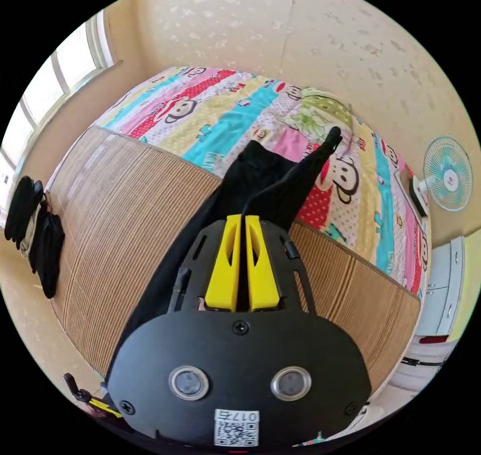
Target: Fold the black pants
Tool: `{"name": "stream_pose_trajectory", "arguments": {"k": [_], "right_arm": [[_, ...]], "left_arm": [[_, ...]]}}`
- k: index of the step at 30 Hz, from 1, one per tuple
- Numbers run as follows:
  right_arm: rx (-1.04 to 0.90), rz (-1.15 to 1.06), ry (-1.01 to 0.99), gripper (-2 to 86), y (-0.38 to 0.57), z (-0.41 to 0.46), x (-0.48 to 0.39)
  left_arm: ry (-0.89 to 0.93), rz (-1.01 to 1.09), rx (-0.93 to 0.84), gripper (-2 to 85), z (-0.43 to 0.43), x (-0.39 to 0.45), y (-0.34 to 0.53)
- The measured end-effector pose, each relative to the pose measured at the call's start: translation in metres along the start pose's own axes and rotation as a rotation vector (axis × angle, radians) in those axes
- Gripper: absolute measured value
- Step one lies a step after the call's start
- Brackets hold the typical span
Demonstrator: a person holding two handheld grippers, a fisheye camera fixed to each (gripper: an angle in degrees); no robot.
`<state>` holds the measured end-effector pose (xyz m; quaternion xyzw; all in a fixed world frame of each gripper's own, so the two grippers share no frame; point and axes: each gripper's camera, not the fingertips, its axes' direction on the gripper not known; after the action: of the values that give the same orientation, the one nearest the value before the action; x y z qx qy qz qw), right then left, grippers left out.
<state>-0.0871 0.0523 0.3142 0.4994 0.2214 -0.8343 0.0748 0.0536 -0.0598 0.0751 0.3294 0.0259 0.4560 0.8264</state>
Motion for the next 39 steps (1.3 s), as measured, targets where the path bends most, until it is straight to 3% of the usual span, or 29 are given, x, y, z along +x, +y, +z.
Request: {"name": "stream_pose_trajectory", "arguments": {"k": [4, 7, 13, 17, 18, 21, 23, 25, 28, 32, 34, 37, 39], "right_arm": [[-0.024, 0.06, -0.2, 5.2, -0.009, 0.035, -0.02], [-0.026, 0.134, -0.318, 7.4, 0.027, 0.044, -0.017], [-0.138, 0.109, -0.477, 8.5, 0.205, 0.029, -0.02], [-0.25, 0.313, -0.661, 9.3, 0.348, 0.024, -0.033], [-0.257, 0.392, -0.715, 9.6, 0.382, 0.021, -0.038], [-0.218, 0.543, -0.815, 10.2, 0.446, 0.006, -0.054], [-0.215, 0.612, -0.815, 10.4, 0.471, 0.002, -0.065], [-0.225, 0.673, -0.802, 10.5, 0.488, 0.002, -0.074], [-0.206, 0.739, -0.783, 10.4, 0.5, -0.004, -0.079], [-0.147, 0.744, -0.797, 10.3, 0.495, -0.018, -0.077], [-0.141, 0.729, -0.801, 10.3, 0.491, -0.02, -0.077], [-0.143, 0.705, -0.81, 10.4, 0.485, -0.02, -0.079], [-0.138, 0.706, -0.811, 10.4, 0.482, -0.021, -0.08]], "left_arm": [[-0.105, -0.115, 0.083, -0.9, -0.042, -0.027, -0.008], [-0.222, -0.127, 0.027, -0.8, -0.055, -0.034, -0.025], [-0.375, -0.01, -0.196, -0.7, -0.04, -0.015, -0.057], [-0.44, 0.06, -0.305, -0.7, -0.022, 0.001, -0.068], [-0.433, 0.08, -0.341, -0.8, -0.016, 0.008, -0.071], [-0.122, 0.23, -0.359, -0.8, -0.008, 0.035, -0.069], [-0.001, 0.17, -0.316, -0.7, -0.007, 0.025, -0.063], [-0.232, -0.079, -0.336, -0.1, 0.005, -0.018, -0.05], [-0.462, -0.223, -0.447, 3.5, 0.023, -0.035, -0.042], [-0.866, -0.011, -0.475, 5.3, 0.049, 0.054, -0.063], [-1.138, 0.246, -0.45, 6.3, 0.083, 0.135, -0.077], [-1.299, 0.419, -0.374, 5.8, 0.126, 0.202, -0.084], [-1.311, 0.447, -0.347, 5.1, 0.147, 0.223, -0.086]]}}
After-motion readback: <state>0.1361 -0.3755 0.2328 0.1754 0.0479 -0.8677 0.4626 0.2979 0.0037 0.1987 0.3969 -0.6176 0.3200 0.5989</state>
